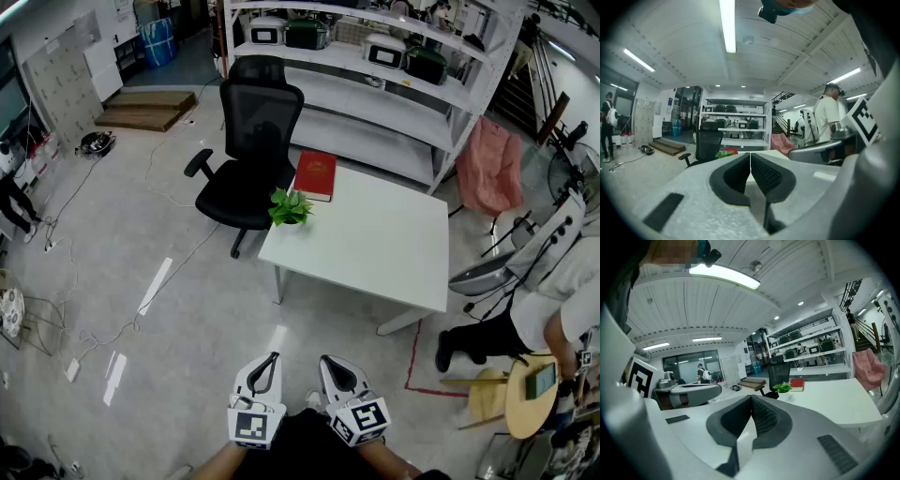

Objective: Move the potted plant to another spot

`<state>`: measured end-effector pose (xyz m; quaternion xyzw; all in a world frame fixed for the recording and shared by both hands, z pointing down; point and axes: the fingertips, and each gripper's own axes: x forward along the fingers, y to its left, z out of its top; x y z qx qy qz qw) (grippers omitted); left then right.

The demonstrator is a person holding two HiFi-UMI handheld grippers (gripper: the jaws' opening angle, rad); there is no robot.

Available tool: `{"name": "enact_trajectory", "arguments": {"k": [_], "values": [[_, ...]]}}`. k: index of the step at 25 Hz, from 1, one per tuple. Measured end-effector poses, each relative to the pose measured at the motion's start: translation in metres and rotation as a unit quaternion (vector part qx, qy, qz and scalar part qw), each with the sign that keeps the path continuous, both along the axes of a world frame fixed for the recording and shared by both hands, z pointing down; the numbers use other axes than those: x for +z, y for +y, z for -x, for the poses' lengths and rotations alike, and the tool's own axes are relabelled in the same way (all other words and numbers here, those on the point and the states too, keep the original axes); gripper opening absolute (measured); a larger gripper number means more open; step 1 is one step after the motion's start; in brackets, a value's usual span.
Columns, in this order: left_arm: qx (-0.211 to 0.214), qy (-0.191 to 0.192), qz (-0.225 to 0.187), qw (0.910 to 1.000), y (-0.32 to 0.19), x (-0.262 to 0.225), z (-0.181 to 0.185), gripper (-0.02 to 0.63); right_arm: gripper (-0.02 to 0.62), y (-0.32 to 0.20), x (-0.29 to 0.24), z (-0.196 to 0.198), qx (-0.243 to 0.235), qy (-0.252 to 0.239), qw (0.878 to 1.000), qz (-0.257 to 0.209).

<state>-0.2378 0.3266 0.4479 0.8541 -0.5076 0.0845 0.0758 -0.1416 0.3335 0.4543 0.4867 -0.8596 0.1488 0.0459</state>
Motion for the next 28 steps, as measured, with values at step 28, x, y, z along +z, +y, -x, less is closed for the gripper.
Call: {"name": "enact_trajectory", "arguments": {"k": [28], "values": [[-0.043, 0.008, -0.001, 0.999, 0.031, 0.009, -0.053, 0.018, 0.012, 0.034, 0.015, -0.053, -0.04, -0.022, 0.999, -0.002]]}}
